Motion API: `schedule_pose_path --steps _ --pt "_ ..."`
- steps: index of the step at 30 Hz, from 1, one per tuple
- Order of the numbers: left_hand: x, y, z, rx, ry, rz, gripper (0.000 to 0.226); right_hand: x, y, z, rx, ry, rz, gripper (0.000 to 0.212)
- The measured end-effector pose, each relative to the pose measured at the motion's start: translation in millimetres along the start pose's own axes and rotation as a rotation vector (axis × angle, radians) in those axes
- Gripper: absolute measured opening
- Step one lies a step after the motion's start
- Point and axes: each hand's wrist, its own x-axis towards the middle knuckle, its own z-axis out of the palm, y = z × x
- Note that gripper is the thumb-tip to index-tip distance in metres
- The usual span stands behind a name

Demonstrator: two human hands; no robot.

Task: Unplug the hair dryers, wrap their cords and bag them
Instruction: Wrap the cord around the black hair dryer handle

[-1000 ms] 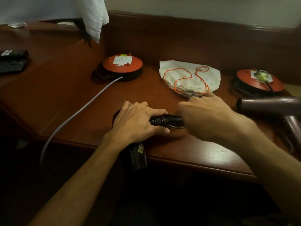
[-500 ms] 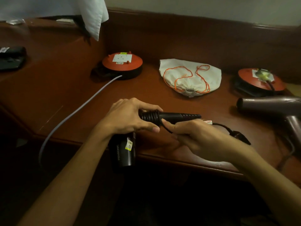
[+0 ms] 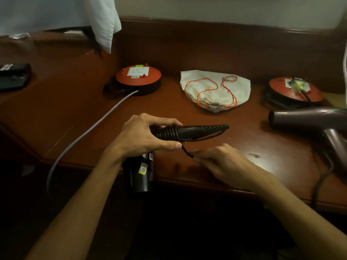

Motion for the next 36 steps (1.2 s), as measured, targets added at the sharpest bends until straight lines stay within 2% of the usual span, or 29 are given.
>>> schedule_pose_path --steps 2,4,5,7,9,16,20,22,26,32,36 --pt "0.1 2.6 3.0 0.006 -0.024 0.020 0.044 8.4 7.9 -2.4 -0.010 -0.064 0.037 0.029" --pt "2.0 5.9 6.8 -0.006 -0.034 0.021 0.044 18.3 12.2 -5.4 0.074 -0.096 0.084 0.019" --pt "3.0 7.6 8.7 -0.001 -0.043 0.024 0.045 24.0 15.5 -8.2 0.093 -0.122 0.137 0.022" --pt "4.9 10.5 13.2 0.057 -0.073 0.052 0.047 33.6 24.3 -13.3 0.044 -0.226 0.247 0.027" --pt "6.7 12.2 16.3 0.121 -0.090 0.076 0.049 43.1 35.3 -16.6 -0.037 -0.268 0.280 0.022" --pt "18.3 15.4 25.0 0.381 -0.162 0.165 0.053 69.7 39.4 -41.9 -0.077 -0.263 0.259 0.048" --pt "28.5 16.3 28.3 0.492 -0.174 0.099 0.081 77.8 28.7 -54.2 -0.117 -0.158 0.140 0.049" --pt "31.9 17.8 30.1 0.537 -0.208 0.069 0.087 78.0 17.6 -61.3 -0.084 -0.136 0.080 0.044" --pt "35.6 22.3 35.3 0.654 -0.260 0.095 0.080 73.4 -1.9 -66.7 -0.053 -0.216 0.026 0.031" --pt "35.3 14.5 28.6 0.585 -0.199 0.138 0.070 54.4 -9.1 -78.3 0.077 -0.288 0.027 0.024" --pt "31.0 13.9 22.8 0.551 -0.132 0.147 0.055 39.7 -10.7 -73.4 0.086 -0.207 0.049 0.024"
